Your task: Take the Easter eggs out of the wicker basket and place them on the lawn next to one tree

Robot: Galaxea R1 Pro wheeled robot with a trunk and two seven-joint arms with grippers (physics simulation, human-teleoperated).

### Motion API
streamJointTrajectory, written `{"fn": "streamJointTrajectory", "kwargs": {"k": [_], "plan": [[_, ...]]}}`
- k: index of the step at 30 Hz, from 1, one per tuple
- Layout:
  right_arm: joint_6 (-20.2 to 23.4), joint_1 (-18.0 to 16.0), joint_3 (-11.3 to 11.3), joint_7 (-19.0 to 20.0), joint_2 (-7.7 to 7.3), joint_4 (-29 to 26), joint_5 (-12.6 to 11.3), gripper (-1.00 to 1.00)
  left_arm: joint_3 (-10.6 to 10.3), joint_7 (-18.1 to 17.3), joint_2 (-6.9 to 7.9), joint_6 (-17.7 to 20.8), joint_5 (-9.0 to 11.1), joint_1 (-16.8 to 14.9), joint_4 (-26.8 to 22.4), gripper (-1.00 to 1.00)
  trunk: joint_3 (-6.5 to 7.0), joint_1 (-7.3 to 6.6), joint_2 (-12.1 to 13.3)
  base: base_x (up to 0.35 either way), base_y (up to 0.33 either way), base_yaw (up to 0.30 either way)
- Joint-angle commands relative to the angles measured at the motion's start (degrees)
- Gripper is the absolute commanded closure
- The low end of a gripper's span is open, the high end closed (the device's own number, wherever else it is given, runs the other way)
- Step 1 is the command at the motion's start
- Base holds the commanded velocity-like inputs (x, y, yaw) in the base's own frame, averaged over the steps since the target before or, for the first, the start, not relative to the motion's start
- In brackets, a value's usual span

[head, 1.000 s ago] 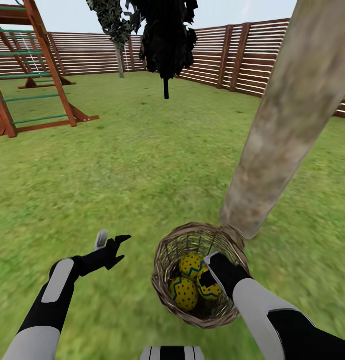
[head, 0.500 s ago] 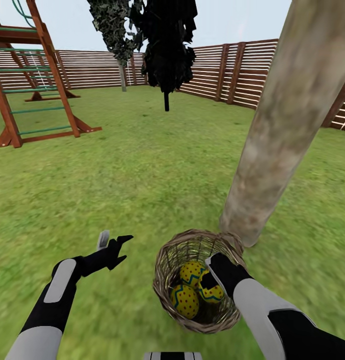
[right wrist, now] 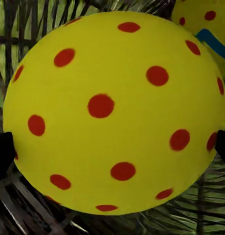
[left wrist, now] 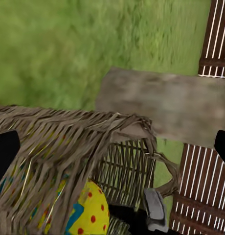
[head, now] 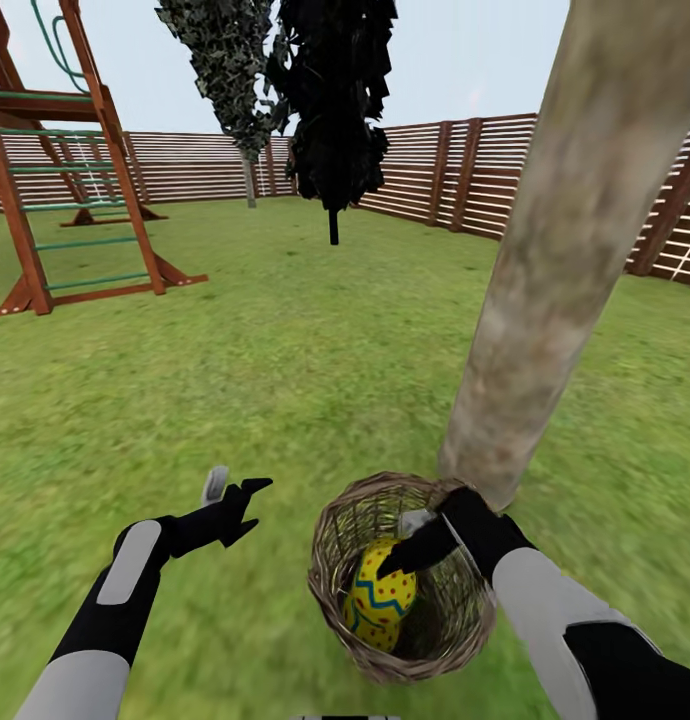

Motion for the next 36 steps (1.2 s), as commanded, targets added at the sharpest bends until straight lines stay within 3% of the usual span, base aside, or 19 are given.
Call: {"fn": "streamJointTrajectory", "kwargs": {"k": [1, 4, 5, 7, 11, 14, 16, 17, 19, 21, 23, 26, 30, 34, 36], "plan": [[0.0, 0.1, 0.6, 5.6, -1.68, -1.6, 0.5, 1.0, 0.1, 0.6, -0.02, 0.2, 0.6, 0.0, 0.0, -1.0, 0.17, -0.03, 0.0, 0.0, 0.0, 0.0], [-0.1, 0.3, 1.0, 16.2, -5.78, -7.3, 0.5, 1.0, 0.1, 0.6, -0.01, 0.2, 0.5, 0.0, -0.1, -1.0, 0.84, -0.11, 0.0, 0.0, 0.0, 0.0], [-0.1, 0.3, 1.0, 18.3, -7.83, -9.5, 0.4, 1.0, 0.1, 0.6, -0.01, 0.2, 0.4, 0.0, -0.1, -1.0, 1.06, -0.14, 0.1, 0.0, 0.0, 0.0], [-0.3, 0.6, 1.1, 26.2, -11.43, -11.7, 0.4, 1.0, 0.1, 0.7, -0.01, -0.6, 0.3, 0.0, -0.1, -1.0, 1.5, -0.19, 0.1, 0.0, 0.0, 0.0], [-1.4, 0.7, 1.0, 30.0, -15.79, -14.4, 0.1, 1.0, 0.1, 0.9, -0.01, -0.9, 0.3, 0.0, 0.0, -1.0, 2.39, -0.29, 0.1, 0.0, 0.0, 0.0], [-2.8, 0.7, 0.9, 35.8, -16.46, -15.1, -0.1, 1.0, 0.1, 1.0, -0.06, -0.9, 0.3, 0.0, -0.1, -1.0, 3.05, -0.37, 0.2, 0.0, 0.0, 0.0], [-4.5, 0.7, 0.7, 41.2, -16.21, -15.7, -0.2, 1.0, -0.1, 1.0, -0.7, -1.9, 0.3, 0.0, -0.1, -1.0, 3.5, -0.42, 0.2, 0.0, 0.0, 0.0], [-4.7, 0.7, 0.7, 42.0, -16.15, -15.7, -0.4, 1.0, -0.1, 1.0, -0.87, -2.2, 0.3, 0.0, -0.1, -1.0, 3.72, -0.45, 0.2, 0.0, 0.0, 0.0], [-5.0, 0.7, -0.4, 42.5, -16.3, -15.8, -1.4, 1.0, -0.2, 1.1, -0.97, -2.4, 0.3, 0.0, -0.1, -1.0, 4.16, -0.5, 0.2, -0.07, 0.0, 0.0], [-5.3, 0.8, -1.2, 42.5, -16.45, -15.5, -5.9, 1.0, -0.2, 1.1, -0.98, -2.4, 0.3, 0.0, -0.1, -1.0, 4.61, -0.55, 0.3, -0.284, 0.0, 0.0], [-7.1, 1.4, -1.3, 42.5, -16.46, -15.0, -8.3, 1.0, -0.2, 1.1, -0.98, -2.4, 0.2, 0.0, -0.1, -1.0, 5.05, -0.6, 0.3, -0.329, 0.0, 0.0], [-8.1, 2.0, -1.4, 42.5, -16.48, -14.9, -10.0, 1.0, -0.1, 1.2, -0.84, -2.4, -0.1, 0.0, -0.1, -1.0, 5.71, -0.68, 0.3, -0.336, 0.0, 0.0], [-8.2, 2.0, -2.0, 42.5, -16.59, -14.9, -10.3, 1.0, -0.2, 1.3, -0.97, -2.4, -0.3, 0.0, 0.0, -1.0, 6.52, -1.13, 1.1, -0.337, 0.0, 0.0], [-8.3, 2.3, -8.5, 42.5, -16.64, -14.7, -10.3, 1.0, -0.2, 1.3, -0.98, -2.4, -0.3, 0.0, -0.1, -1.0, 7.24, -2.01, 2.7, -0.251, 0.0, 0.0], [-8.4, 2.4, -10.5, 42.5, -16.97, -14.6, -10.2, 1.0, -0.2, 1.3, -0.98, -2.4, -0.3, 0.0, -0.1, -1.0, 7.6, -2.45, 3.5, -0.035, 0.0, 0.0]]}}
